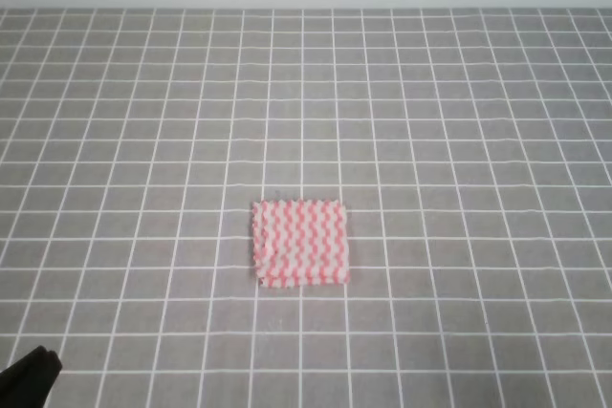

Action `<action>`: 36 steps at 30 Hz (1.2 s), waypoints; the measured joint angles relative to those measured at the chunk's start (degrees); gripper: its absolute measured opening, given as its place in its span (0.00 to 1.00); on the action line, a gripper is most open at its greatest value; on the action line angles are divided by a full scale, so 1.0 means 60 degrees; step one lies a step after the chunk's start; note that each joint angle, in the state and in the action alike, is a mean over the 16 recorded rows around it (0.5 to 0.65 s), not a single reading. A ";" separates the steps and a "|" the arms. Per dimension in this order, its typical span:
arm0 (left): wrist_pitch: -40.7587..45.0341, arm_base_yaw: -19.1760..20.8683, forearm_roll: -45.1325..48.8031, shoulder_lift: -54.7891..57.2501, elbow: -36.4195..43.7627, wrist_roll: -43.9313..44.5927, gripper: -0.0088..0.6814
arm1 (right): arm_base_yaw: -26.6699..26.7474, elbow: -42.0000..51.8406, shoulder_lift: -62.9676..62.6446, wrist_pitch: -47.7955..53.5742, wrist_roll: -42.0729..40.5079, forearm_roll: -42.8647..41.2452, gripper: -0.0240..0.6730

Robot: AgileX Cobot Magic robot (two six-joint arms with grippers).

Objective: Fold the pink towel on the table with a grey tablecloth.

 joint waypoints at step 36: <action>0.0050 0.0000 -0.0188 0.0002 0.0000 0.0001 0.01 | -0.3550 0.1242 -0.3692 0.2182 0.1164 -0.2311 0.01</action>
